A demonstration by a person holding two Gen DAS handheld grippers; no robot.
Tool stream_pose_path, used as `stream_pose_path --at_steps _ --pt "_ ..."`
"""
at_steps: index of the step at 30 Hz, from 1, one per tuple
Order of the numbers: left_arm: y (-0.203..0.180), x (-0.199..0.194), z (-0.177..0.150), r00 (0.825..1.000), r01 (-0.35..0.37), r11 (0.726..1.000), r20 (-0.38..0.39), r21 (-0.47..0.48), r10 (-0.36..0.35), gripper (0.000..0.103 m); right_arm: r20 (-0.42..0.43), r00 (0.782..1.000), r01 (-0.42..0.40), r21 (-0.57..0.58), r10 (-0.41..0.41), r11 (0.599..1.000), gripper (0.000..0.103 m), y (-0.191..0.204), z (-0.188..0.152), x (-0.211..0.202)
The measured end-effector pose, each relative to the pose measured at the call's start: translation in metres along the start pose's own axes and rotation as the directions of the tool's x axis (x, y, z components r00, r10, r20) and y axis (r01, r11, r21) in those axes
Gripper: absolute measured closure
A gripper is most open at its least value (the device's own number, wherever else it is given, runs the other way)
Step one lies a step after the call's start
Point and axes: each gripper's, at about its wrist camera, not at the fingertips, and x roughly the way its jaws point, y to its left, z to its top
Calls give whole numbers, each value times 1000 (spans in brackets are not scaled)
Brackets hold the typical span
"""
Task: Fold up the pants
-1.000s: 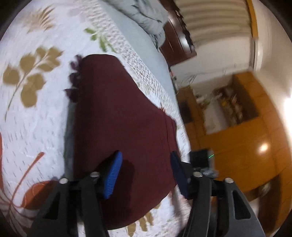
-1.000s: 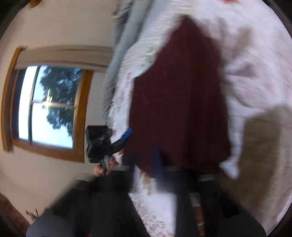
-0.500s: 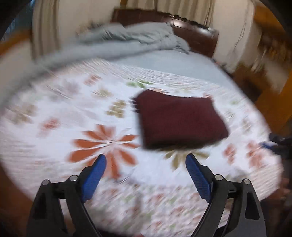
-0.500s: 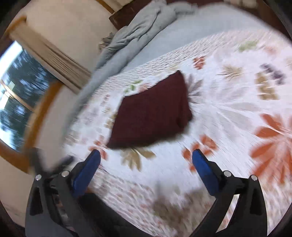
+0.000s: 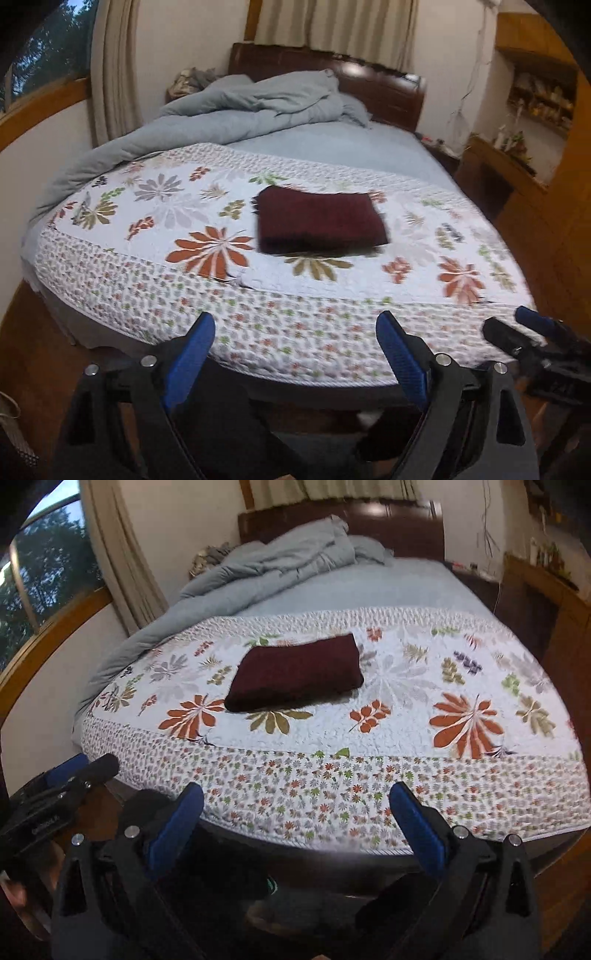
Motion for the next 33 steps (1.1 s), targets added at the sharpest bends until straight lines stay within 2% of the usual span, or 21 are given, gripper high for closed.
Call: stream_pose_path --at_steps 2,6,13,16,22,30,33 --pt "-5 -15 -5 1000 -9 1000 -4 15 9 14 13 999 38 -35 -37 999 3 9 -4 -16" --pt "-11 -43 -15 998 -55 998 35 34 54 14 44 997 73 -50 -71 996 3 17 -10 -40" --pt "-12 -69 -22 995 -35 999 93 41 31 14 77 992 109 -79 -103 991 3 27 -13 -53" --pt "-14 -67 -20 996 -6 998 86 55 1 14 78 992 101 -80 -94 992 3 27 -10 -52" --pt "-18 -53 -18 999 -4 998 44 60 1 14 87 990 115 -94 -107 989 3 27 -6 -49" --pt "-15 -41 -17 999 -37 998 22 41 36 14 90 990 119 -90 -111 989 3 25 -1 -44" --pt "-14 -43 -16 998 -47 998 35 32 46 14 96 990 115 -93 -106 989 3 26 0 -44"
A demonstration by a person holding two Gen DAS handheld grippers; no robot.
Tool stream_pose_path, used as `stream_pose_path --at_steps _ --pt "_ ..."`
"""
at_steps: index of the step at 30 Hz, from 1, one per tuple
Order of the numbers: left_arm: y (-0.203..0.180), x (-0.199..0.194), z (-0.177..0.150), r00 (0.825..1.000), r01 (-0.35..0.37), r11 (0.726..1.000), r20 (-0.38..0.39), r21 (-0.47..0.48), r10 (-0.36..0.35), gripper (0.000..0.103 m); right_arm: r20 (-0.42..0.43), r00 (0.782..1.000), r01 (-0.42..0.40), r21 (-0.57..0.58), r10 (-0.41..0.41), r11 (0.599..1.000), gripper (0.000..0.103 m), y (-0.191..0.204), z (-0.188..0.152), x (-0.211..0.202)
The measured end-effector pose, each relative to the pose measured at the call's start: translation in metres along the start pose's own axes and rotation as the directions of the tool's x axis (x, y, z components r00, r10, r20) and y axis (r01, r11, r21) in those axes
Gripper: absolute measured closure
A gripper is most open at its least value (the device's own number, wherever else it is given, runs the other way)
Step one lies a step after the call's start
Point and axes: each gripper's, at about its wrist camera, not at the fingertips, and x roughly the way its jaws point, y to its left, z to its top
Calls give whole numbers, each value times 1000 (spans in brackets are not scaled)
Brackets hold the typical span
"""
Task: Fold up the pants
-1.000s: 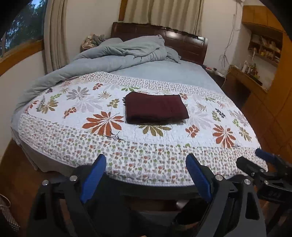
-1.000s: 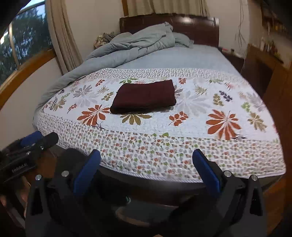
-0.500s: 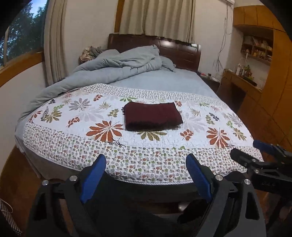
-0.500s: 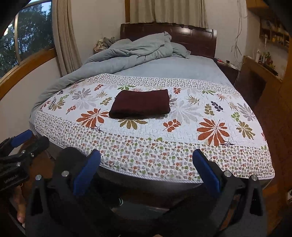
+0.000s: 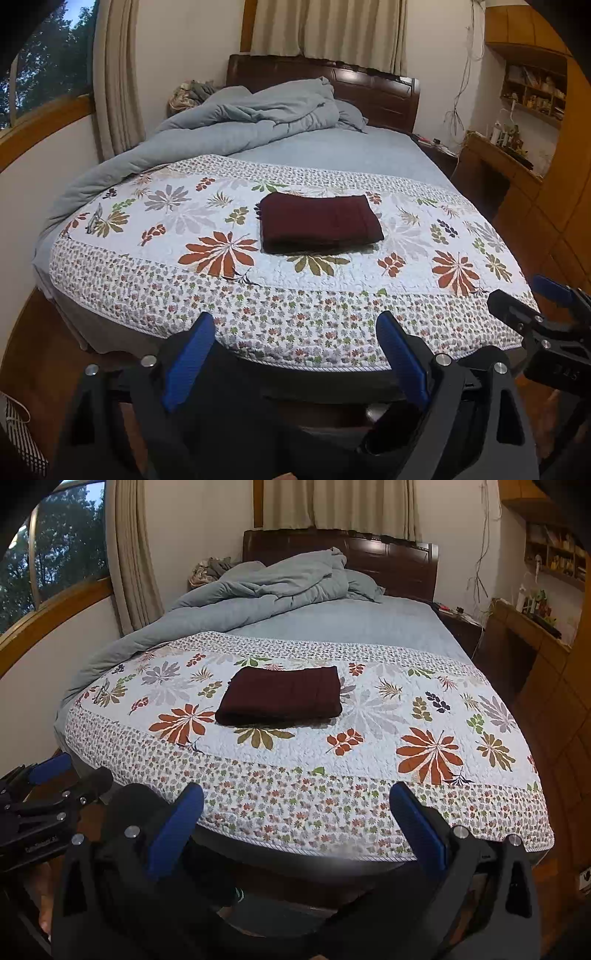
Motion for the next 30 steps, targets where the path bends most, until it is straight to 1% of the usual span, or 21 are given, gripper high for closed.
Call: stream_pose_path --at_steps 6,17,25,30 --pt "8 -2 2 1000 2 1000 0 -31 -2 14 3 1000 -5 -9 5 1000 3 4 1 0" --pt "11 0 4 999 -36 999 -2 -31 36 14 10 1000 -9 -20 10 1000 3 11 6 3" --pt "9 7 6 1000 -11 999 -14 -33 10 14 5 1000 -19 -30 20 999 3 13 7 10" --pt "5 8 7 1000 -17 1000 -12 -24 16 14 -5 1000 -22 -21 21 1000 3 11 5 15"
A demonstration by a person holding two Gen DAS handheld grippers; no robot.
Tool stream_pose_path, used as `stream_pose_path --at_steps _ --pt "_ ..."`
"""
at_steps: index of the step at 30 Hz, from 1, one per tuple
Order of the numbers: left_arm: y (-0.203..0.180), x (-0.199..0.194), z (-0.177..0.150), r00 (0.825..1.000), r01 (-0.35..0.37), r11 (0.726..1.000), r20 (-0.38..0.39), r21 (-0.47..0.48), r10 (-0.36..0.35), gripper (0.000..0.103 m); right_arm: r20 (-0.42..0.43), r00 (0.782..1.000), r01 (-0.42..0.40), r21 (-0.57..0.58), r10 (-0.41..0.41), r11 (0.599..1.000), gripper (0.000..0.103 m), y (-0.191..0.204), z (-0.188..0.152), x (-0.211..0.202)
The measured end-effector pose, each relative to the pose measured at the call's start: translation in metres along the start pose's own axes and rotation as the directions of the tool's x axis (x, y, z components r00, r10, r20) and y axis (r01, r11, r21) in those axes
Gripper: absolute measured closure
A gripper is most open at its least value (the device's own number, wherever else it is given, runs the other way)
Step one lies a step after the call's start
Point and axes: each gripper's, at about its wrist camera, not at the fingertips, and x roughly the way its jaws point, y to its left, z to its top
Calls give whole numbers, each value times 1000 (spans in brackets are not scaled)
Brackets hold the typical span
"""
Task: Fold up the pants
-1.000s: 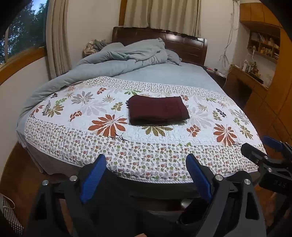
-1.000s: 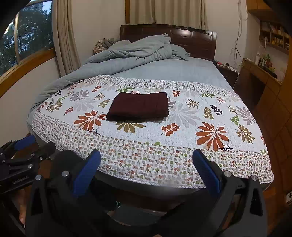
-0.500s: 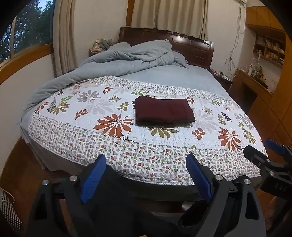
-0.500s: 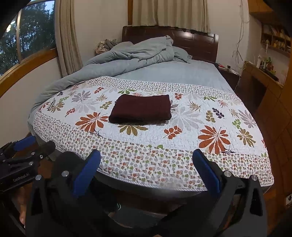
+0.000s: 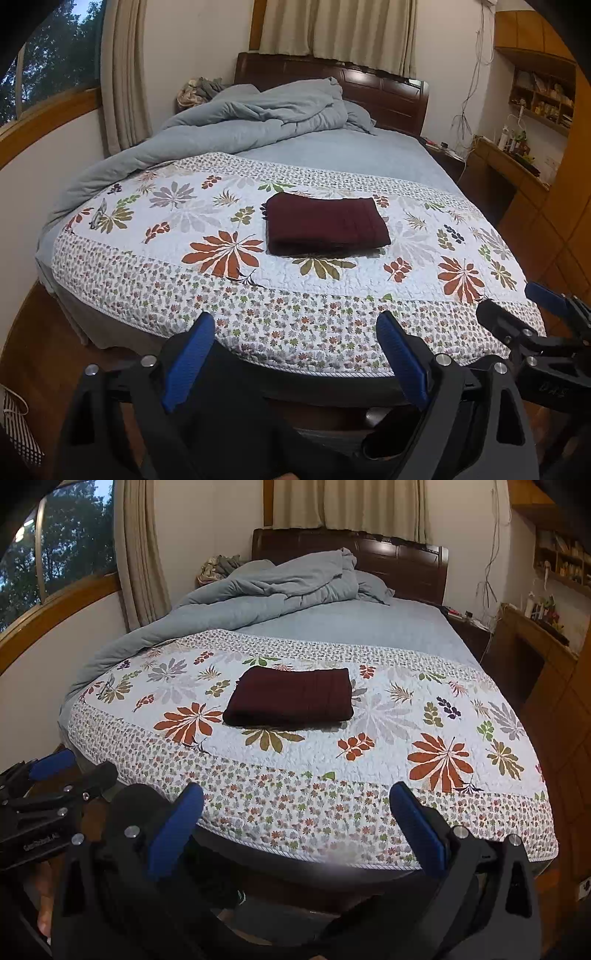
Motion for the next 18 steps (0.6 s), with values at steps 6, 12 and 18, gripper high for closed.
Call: stream_pose_path --at_steps 6,12,18 --pt "6 5 3 1000 10 999 -10 -42 -11 13 -12 1000 -2 12 2 1000 3 -3 -3 4" --pt "4 4 4 1000 -21 1000 2 -22 21 13 -16 1000 -5 31 5 1000 3 -8 -4 7" --pt "-4 -4 7 998 -52 999 42 13 52 13 -17 1000 -5 35 6 999 3 -9 -3 8"
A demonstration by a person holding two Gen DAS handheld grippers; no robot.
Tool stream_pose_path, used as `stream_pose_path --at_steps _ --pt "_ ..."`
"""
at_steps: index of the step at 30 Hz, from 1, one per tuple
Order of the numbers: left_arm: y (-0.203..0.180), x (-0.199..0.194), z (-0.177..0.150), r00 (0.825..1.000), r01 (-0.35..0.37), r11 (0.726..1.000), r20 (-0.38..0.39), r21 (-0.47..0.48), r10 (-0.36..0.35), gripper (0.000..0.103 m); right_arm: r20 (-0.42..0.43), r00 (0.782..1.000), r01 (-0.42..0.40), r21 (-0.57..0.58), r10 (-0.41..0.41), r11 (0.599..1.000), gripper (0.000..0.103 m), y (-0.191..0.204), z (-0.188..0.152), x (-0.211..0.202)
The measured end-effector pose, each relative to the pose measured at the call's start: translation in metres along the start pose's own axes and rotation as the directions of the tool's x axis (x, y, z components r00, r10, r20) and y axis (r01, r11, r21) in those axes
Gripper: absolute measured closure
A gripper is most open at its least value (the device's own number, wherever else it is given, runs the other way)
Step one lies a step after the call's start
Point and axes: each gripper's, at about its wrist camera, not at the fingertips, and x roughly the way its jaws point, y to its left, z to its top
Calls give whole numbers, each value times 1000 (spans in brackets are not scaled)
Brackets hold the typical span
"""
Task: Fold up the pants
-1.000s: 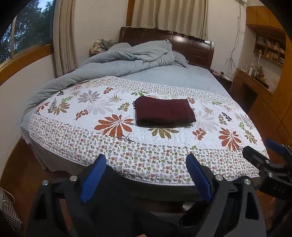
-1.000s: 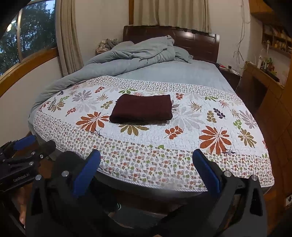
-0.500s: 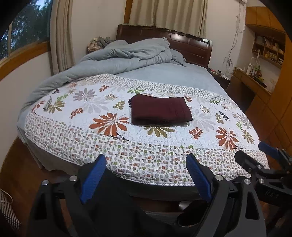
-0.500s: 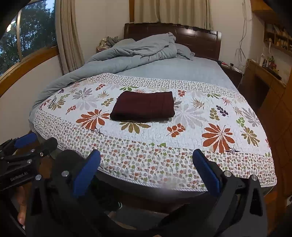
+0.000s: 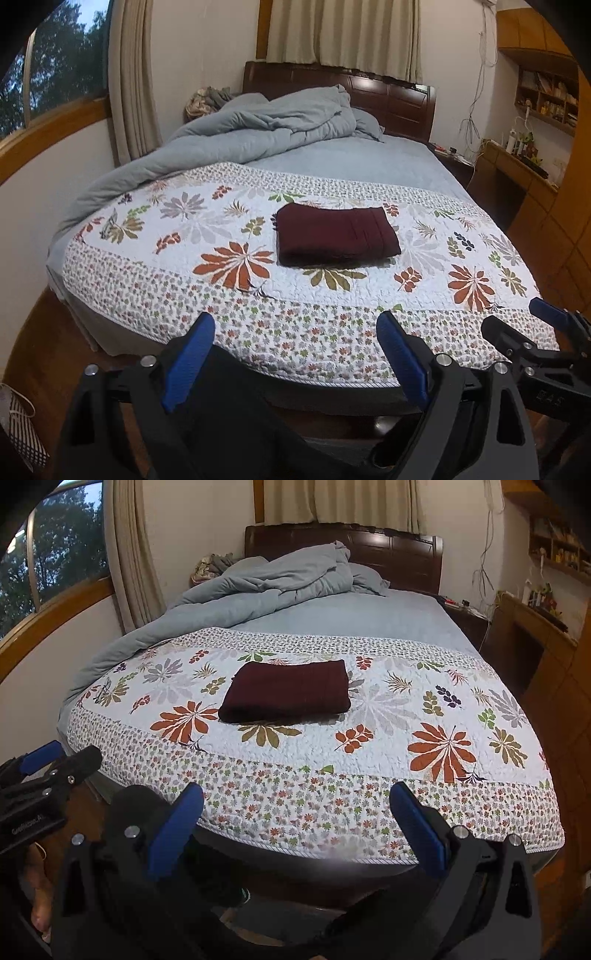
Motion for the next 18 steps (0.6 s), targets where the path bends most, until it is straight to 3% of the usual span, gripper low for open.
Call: stream_pose_path --at_steps 18 --pt "3 -10 4 998 -40 999 46 7 40 13 2 1000 -6 -10 6 1000 3 10 6 3"
